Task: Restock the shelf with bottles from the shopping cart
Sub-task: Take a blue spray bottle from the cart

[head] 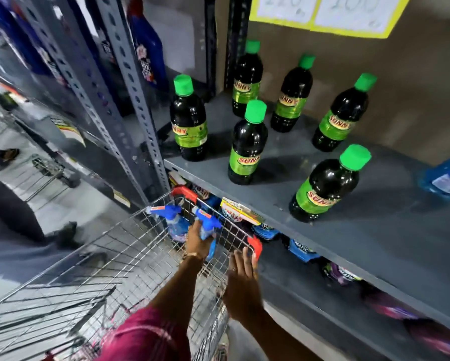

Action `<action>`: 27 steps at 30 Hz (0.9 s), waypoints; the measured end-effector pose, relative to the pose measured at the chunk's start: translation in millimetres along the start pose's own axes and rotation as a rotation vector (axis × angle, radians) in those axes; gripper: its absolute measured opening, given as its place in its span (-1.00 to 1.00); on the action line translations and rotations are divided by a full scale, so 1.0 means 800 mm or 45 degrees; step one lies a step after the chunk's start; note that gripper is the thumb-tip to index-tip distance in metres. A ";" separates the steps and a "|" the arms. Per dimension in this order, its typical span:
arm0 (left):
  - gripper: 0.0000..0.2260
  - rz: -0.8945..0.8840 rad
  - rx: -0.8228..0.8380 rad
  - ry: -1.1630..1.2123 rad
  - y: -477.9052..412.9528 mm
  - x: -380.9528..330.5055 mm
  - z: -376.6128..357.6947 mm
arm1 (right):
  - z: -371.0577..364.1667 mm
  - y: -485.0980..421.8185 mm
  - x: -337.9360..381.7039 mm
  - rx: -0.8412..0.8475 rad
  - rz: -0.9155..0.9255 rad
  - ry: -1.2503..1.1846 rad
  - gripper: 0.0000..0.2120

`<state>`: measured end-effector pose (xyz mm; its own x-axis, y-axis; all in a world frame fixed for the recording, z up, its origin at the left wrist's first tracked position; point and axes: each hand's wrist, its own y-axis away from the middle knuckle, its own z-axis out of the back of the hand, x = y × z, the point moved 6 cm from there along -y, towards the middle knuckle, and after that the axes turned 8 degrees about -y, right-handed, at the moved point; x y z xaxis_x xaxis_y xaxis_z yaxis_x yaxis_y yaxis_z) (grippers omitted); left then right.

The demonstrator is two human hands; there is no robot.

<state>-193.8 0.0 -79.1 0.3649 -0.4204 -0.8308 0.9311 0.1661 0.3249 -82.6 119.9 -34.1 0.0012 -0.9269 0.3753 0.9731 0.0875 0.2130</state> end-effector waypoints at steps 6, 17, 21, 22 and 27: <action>-0.82 -0.126 -0.084 -0.099 0.050 0.009 0.010 | 0.001 -0.002 0.002 0.071 0.086 0.112 -0.20; -0.55 -0.777 -0.595 -0.009 0.219 -0.217 0.101 | 0.099 0.036 0.001 -0.441 -0.002 -1.163 -0.42; -0.54 -0.921 -0.487 0.321 0.259 -0.293 0.081 | 0.165 0.064 -0.022 -0.745 -0.012 -1.432 -0.60; -0.53 -0.964 -0.438 0.315 0.267 -0.311 0.072 | 0.178 0.071 -0.036 -0.770 -0.007 -1.549 -0.58; -0.64 -1.043 0.106 0.251 0.284 -0.360 -0.014 | 0.249 0.117 -0.109 -0.934 0.088 -1.748 -0.51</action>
<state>-87.1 169.1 229.2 -0.4251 -0.2148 -0.8793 0.9011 -0.1929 -0.3884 -37.8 282.0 132.9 0.2439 0.1390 0.9598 0.8759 -0.4564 -0.1565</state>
